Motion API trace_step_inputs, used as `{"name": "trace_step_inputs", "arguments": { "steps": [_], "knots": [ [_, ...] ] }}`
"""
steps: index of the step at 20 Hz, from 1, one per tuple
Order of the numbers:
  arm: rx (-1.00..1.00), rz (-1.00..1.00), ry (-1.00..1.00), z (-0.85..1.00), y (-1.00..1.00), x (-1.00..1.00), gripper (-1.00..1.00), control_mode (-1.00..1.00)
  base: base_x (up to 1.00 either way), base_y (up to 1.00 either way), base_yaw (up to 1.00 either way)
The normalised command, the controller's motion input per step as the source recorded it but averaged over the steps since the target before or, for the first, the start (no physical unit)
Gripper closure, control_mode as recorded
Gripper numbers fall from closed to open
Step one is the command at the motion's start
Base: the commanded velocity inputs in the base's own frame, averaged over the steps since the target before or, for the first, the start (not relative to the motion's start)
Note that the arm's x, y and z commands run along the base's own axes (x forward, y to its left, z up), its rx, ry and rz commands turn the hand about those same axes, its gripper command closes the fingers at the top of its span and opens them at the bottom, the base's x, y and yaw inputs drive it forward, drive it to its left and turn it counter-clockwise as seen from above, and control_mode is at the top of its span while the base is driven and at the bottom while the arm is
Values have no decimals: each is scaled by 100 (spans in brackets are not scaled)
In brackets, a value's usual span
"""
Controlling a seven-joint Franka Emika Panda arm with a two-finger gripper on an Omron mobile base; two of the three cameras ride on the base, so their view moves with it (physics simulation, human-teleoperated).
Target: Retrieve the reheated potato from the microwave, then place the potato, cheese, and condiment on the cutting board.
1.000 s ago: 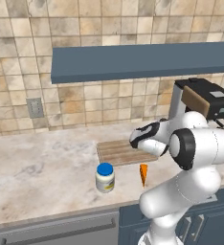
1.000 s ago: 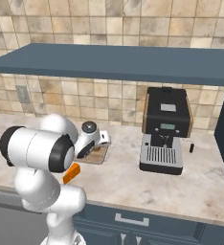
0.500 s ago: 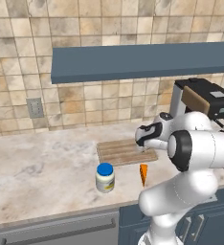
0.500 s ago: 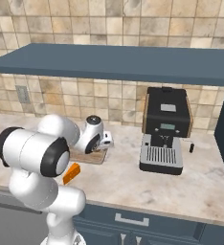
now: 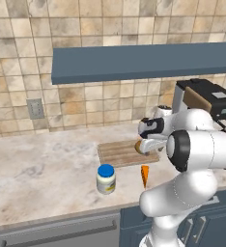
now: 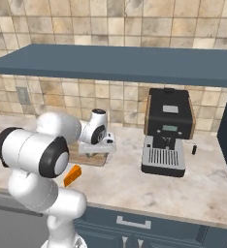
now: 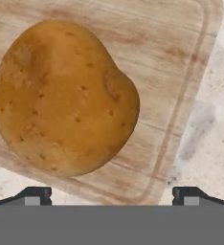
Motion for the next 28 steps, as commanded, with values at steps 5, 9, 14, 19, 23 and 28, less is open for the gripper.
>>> {"name": "trace_step_inputs", "arguments": {
  "steps": [5,9,14,19,23,28],
  "knots": [
    [0,2,0,39,0,-38,-100,-100,0,0,0],
    [0,2,-5,30,0,-57,-100,-100,0,0,0],
    [0,0,-1,21,13,-54,-100,-100,0,0,0],
    [2,0,0,13,28,-49,-100,-100,0,0,0],
    [0,-6,0,4,29,-41,-100,-100,0,0,0],
    [0,-15,0,-2,30,-24,-100,-100,0,0,0]
  ]
}}
